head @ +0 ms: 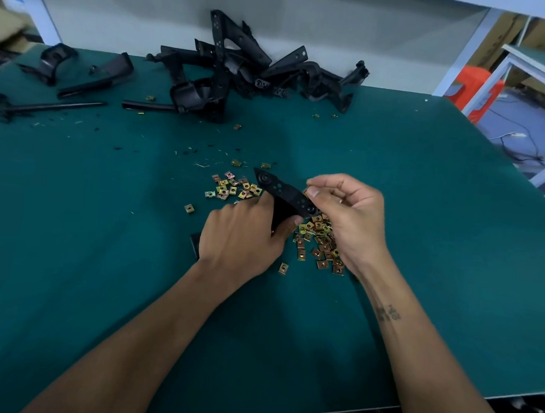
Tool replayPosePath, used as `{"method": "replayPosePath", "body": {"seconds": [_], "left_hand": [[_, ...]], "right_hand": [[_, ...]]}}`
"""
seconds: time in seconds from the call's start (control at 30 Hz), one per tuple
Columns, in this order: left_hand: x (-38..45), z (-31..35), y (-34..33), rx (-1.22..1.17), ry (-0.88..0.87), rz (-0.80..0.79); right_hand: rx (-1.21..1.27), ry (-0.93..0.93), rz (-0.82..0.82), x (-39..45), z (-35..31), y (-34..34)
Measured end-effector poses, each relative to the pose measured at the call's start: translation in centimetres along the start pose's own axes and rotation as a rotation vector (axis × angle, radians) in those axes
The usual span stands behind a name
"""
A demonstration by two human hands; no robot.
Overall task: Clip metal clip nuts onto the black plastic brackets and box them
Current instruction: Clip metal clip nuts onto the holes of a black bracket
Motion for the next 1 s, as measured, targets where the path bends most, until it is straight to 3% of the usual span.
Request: {"method": "replayPosePath", "body": {"seconds": [0.6,1.0], "left_hand": [[0.07,0.03,-0.06,0.023,0.004,-0.018],[0.00,0.06,-0.16,0.041,0.006,-0.026]], "right_hand": [[0.057,-0.047,0.173,-0.89,0.33,-0.53],[-0.002,-0.001,0.155,-0.91,-0.08,-0.33]]}}
Point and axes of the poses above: each hand's wrist, its own x-axis towards the middle knuckle, its own y-axis out of the back of the hand, z = x × y, the point moved 4 cm from there along x, towards the middle knuckle, and after that the axes turned 8 degrees about z, right-handed, at the moved point
